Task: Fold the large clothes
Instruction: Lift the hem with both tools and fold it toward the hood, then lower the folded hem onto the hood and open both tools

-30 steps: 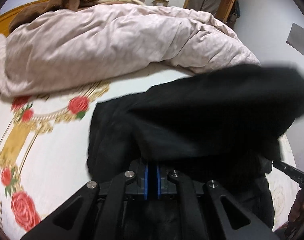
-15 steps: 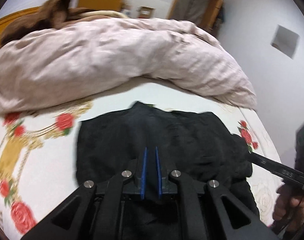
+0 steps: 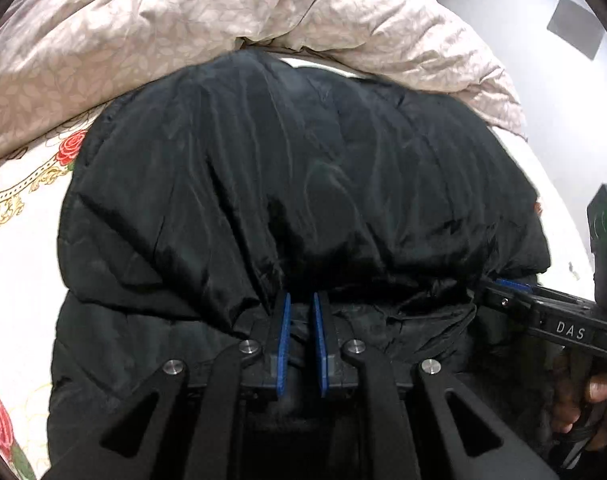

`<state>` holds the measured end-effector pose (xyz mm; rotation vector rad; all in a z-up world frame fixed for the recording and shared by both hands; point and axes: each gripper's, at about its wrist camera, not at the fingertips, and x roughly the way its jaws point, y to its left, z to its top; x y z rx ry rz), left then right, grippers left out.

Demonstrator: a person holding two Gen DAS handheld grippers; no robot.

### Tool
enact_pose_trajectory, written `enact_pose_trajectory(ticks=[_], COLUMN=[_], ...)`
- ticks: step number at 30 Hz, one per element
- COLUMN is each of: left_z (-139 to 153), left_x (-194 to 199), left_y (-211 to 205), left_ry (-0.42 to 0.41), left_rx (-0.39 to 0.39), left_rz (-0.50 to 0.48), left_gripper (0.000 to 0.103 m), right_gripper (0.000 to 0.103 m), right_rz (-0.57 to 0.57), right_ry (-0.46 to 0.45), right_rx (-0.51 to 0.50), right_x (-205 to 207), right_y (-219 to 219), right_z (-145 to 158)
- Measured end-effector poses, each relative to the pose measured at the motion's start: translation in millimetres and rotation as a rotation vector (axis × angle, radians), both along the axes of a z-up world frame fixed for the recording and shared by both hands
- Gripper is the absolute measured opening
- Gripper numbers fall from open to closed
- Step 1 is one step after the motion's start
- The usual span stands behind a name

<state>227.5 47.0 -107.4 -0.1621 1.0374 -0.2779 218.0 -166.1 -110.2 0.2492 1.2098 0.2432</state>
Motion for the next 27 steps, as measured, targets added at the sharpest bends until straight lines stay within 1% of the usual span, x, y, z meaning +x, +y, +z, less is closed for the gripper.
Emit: enact_pose_trajectory(ticks=[2, 6, 9, 11, 12, 14, 16, 18, 19, 20, 22, 24, 26, 27], left_z=[13, 43, 62, 64, 63, 51, 33, 17, 12, 9, 4, 2, 6, 10], left_x=[-5, -8, 10, 30, 38, 51, 59, 56, 53, 49, 45, 46, 47, 47], left_y=[7, 21, 28, 32, 32, 35, 36, 36, 36, 33, 27, 25, 26, 26], left_ry=[-0.018, -0.091, -0.137, -0.148, -0.152, -0.131, -0.087, -0.061, -0.062, -0.068, -0.083, -0.089, -0.071, -0.063], left_rx=[-0.004, -0.014, -0.01, -0.004, 0.009, 0.031, 0.028, 0.005, -0.003, -0.002, 0.013, 0.026, 0.027, 0.035], left_rz=[0.007, 0.025, 0.062, 0.085, 0.094, 0.114, 0.126, 0.132, 0.129, 0.124, 0.112, 0.105, 0.109, 0.114], left_gripper=[0.012, 0.012, 0.012, 0.013, 0.013, 0.013, 0.013, 0.013, 0.013, 0.013, 0.013, 0.013, 0.013, 0.013], right_gripper=[0.045, 0.045, 0.045, 0.045, 0.045, 0.045, 0.045, 0.045, 0.045, 0.045, 0.046, 0.046, 0.046, 0.046], right_rz=[-0.006, -0.03, -0.066, -0.086, -0.09, -0.098, -0.109, -0.133, -0.143, -0.158, -0.165, -0.142, -0.142, -0.144], right_ry=[-0.042, -0.141, -0.198, -0.223, -0.228, -0.231, -0.198, -0.139, -0.12, -0.11, -0.113, -0.121, -0.11, -0.102], right_rx=[-0.002, -0.01, -0.018, -0.023, -0.028, -0.043, -0.069, -0.099, -0.087, -0.049, -0.036, -0.062, -0.07, -0.079], right_x=[-7, -13, -1, 12, 18, 31, 44, 49, 51, 50, 46, 45, 48, 48], right_y=[-5, -19, -27, -30, -32, -29, -31, -42, -44, -52, -56, -53, -52, -51], right_z=[20, 55, 75, 85, 85, 78, 60, 33, 23, 13, 7, 5, 7, 13])
